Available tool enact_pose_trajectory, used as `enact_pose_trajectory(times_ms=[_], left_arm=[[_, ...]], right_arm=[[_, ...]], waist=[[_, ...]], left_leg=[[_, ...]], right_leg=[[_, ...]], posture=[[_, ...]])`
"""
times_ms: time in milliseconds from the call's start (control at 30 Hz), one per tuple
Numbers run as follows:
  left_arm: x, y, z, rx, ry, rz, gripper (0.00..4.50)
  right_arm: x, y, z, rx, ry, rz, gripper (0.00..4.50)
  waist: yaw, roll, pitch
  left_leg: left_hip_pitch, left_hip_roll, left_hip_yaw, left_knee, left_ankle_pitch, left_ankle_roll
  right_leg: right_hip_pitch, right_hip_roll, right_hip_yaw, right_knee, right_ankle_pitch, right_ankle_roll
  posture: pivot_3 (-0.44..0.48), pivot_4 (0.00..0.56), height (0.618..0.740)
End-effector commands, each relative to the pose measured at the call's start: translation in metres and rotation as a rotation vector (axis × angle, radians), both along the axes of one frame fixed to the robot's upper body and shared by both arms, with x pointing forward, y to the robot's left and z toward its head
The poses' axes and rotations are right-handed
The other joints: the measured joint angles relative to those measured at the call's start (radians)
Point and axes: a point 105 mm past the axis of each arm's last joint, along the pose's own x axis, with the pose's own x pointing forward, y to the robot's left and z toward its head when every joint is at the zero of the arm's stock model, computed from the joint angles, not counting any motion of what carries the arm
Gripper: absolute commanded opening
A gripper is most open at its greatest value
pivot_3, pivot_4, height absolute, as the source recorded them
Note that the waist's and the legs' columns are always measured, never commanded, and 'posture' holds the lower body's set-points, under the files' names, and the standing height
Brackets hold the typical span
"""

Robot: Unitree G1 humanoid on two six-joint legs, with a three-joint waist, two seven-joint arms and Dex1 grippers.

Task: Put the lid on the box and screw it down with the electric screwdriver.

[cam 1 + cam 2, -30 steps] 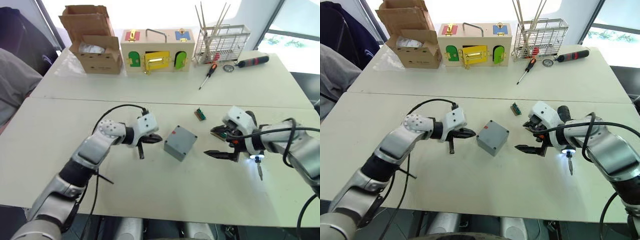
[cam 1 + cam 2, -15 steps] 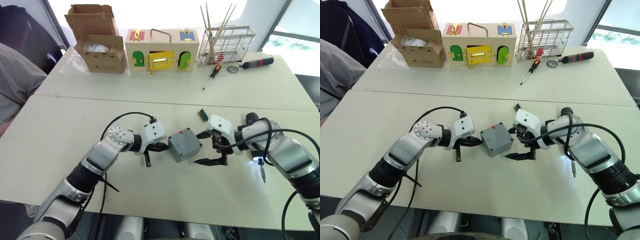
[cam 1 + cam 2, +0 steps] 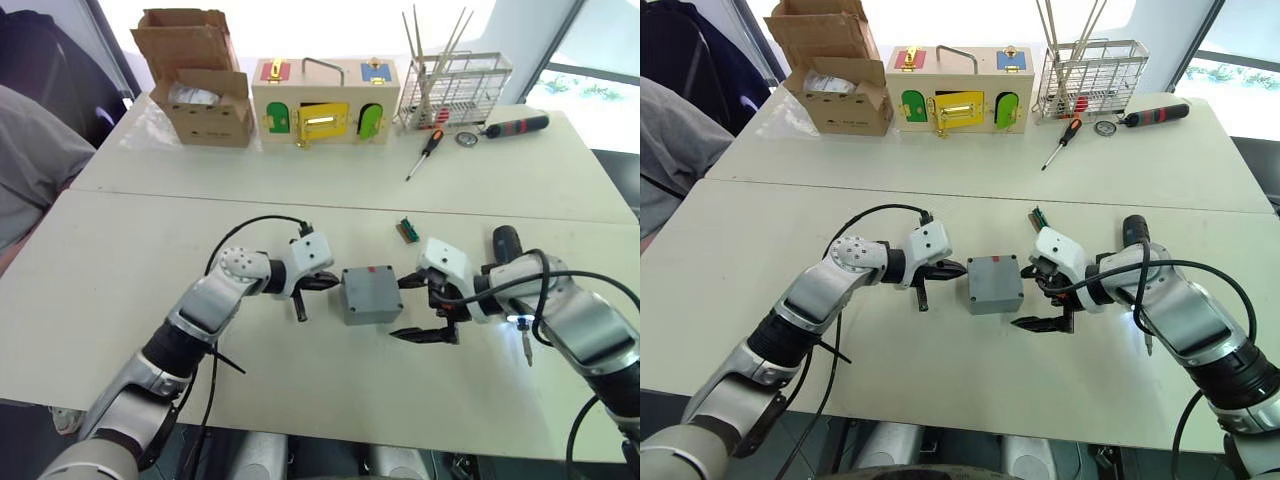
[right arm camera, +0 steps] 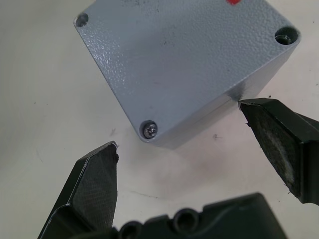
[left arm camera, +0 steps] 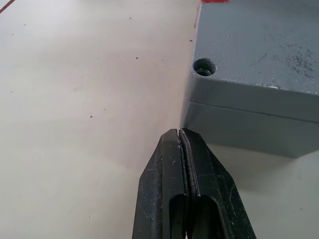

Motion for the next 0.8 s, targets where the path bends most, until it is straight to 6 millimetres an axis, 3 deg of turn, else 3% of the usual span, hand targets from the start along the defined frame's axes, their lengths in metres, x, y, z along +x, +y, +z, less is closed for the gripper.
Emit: enact_pose_trajectory(times_ms=[33, 200, 300, 400, 533, 633, 733, 800], left_arm=[[0.0, -0.012, 0.018, -0.05, -0.069, -0.037, 0.0], [0.001, -0.014, 0.018, -0.058, -0.076, -0.031, 0.0], [0.005, -0.011, 0.019, -0.056, -0.089, -0.009, 0.0], [0.01, 0.001, 0.022, -0.034, -0.107, 0.03, 0.0], [0.014, 0.027, 0.022, 0.052, -0.129, 0.078, 0.0], [0.0, 0.038, 0.022, 0.089, -0.087, 0.037, 0.0], [-0.039, 0.032, 0.022, 0.083, 0.002, -0.134, 0.0], [-0.049, 0.025, 0.023, 0.05, 0.035, -0.167, 0.0]], right_arm=[[-0.006, 0.01, 0.011, 0.04, -0.028, 0.026, 4.45], [-0.006, 0.008, 0.009, 0.024, -0.03, 0.005, 4.45], [0.001, -0.004, 0.012, -0.01, -0.052, -0.057, 4.45], [0.003, -0.011, 0.015, -0.013, -0.055, -0.098, 4.45], [-0.004, -0.006, 0.013, 0.006, -0.042, -0.089, 4.45], [-0.006, -0.003, 0.012, 0.015, -0.036, -0.091, 4.45], [-0.009, -0.003, 0.011, 0.009, -0.026, -0.093, 4.45], [-0.011, -0.003, 0.009, 0.003, -0.017, -0.088, 4.45]], waist=[[0.0, 0.0, 0.0], [-0.001, 0.0, 0.0], [-0.001, 0.0, 0.0], [-0.001, 0.0, 0.0], [-0.003, 0.0, 0.0], [-0.007, 0.0, 0.0], [-0.005, 0.0, 0.0], [0.002, 0.0, 0.0]], left_leg=[[0.0, 0.0, 0.0, 0.0, 0.0, 0.0], [0.0, 0.0, 0.0, 0.0, 0.0, 0.0], [0.0, 0.0, 0.0, 0.0, 0.0, 0.0], [0.0, 0.0, 0.0, 0.0, 0.0, 0.0], [0.0, 0.0, 0.0, 0.0, 0.0, 0.0], [0.0, 0.0, 0.0, -0.001, 0.0, 0.0], [0.0, 0.0, 0.0, -0.001, 0.0, 0.0], [0.0, 0.0, 0.0, 0.0, 0.0, 0.0]], right_leg=[[0.0, 0.0, 0.0, 0.0, 0.0, 0.0], [0.0, 0.0, 0.0, 0.0, 0.0, 0.0], [0.0, 0.0, 0.0, 0.0, 0.0, 0.0], [0.0, 0.0, 0.0, 0.0, 0.0, 0.0], [0.0, 0.0, 0.0, 0.0, 0.0, 0.0], [-0.001, 0.0, 0.0, 0.001, 0.0, 0.0], [-0.001, 0.0, 0.0, 0.001, 0.0, 0.0], [0.0, 0.0, 0.0, 0.0, 0.0, 0.0]], posture=[[0.0, 0.15, 0.74], [0.0, 0.15, 0.74], [0.0, 0.15, 0.74], [0.0, 0.15, 0.74], [0.0, 0.15, 0.74], [0.0, 0.15, 0.74], [0.0, 0.15, 0.74], [0.0, 0.15, 0.74]])
